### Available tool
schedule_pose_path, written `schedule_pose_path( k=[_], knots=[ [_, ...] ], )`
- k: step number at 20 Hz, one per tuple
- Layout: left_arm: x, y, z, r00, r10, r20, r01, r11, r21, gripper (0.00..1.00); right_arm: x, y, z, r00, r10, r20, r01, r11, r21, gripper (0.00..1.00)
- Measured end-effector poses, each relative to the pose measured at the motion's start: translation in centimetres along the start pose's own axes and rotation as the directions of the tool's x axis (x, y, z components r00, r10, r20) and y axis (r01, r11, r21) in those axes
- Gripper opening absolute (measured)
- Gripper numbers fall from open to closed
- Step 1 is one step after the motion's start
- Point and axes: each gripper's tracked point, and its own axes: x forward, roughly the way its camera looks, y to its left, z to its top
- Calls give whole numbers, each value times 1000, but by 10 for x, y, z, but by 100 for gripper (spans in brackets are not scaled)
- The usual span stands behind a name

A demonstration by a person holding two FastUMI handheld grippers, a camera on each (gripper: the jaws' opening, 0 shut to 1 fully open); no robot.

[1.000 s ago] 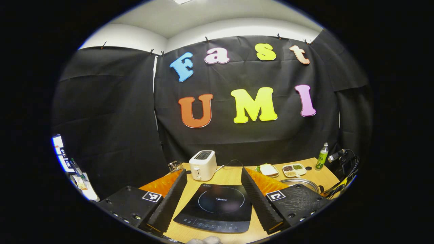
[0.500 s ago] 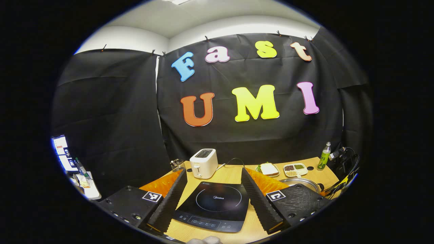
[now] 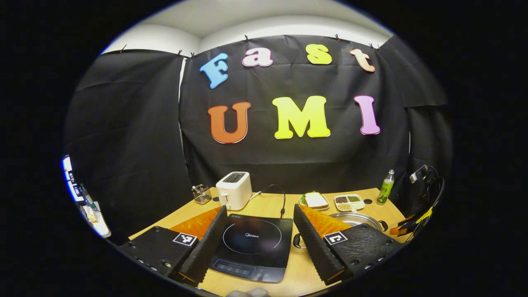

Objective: First push the handle of the pot to place it horizontally, then grasp the pot with both hands and set it on the induction cooktop.

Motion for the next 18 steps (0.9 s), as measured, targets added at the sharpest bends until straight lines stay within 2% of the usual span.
schedule_pose_path(
  k=[1,2,4,5,10,12,13,18],
  knots=[
    [6,-4,-6,1000,-12,-12,12,1000,8,96,-5,-1,2,1000,-6,12,6,1000,3,72],
    [12,-8,-13,999,-28,-26,28,1000,12,96,-9,0,5,999,-10,32,9,1000,10,75],
    [24,-16,-28,996,-65,-59,66,998,19,96,-16,1,7,999,-15,50,15,1000,17,76],
    [29,-22,-37,993,-86,-81,88,996,17,96,-16,2,9,998,-14,56,12,1000,21,87],
    [61,-48,-79,971,-175,-166,177,984,0,96,-4,9,15,998,-16,55,12,997,76,87],
    [75,-57,-101,957,-187,-221,191,982,1,96,6,13,19,999,-14,46,10,996,85,91],
    [79,-61,-114,948,-192,-253,198,980,-2,96,12,14,20,999,-14,41,11,996,87,87],
    [106,-83,-158,913,-212,-349,212,976,-40,96,43,21,29,1000,-1,14,0,996,91,87]
  ],
)
